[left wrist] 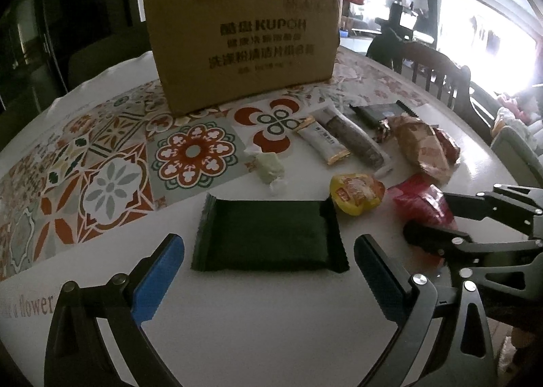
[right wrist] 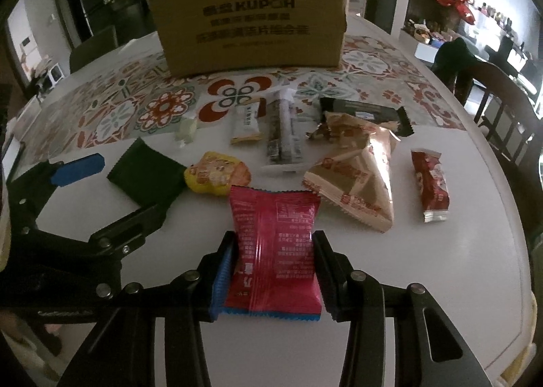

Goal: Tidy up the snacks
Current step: 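Close the left tool on the dark green packet, then lift both held snacks and carry them over the cardboard box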

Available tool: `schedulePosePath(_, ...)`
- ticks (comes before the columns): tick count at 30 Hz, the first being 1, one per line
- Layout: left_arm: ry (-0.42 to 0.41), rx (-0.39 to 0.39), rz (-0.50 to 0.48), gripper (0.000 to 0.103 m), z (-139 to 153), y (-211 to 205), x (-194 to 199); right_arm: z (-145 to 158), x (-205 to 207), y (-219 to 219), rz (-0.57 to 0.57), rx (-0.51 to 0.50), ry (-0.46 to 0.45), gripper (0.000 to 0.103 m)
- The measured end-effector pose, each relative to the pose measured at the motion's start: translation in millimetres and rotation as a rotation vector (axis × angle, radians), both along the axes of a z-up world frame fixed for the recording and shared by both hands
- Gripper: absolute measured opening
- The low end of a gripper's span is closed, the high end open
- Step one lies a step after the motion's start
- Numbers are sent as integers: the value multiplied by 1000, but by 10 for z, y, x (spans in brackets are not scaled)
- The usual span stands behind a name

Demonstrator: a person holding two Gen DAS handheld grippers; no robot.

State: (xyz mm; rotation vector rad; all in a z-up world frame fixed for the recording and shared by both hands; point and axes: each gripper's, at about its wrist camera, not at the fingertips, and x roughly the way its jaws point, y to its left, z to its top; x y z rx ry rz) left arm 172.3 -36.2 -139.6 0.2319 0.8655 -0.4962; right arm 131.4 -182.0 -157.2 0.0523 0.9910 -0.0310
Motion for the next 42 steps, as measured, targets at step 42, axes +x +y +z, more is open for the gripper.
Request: schedulePosePath(42, -98, -30, 149, 69, 600, 80, -256, 389, -154, -42, 47, 69, -141, 45)
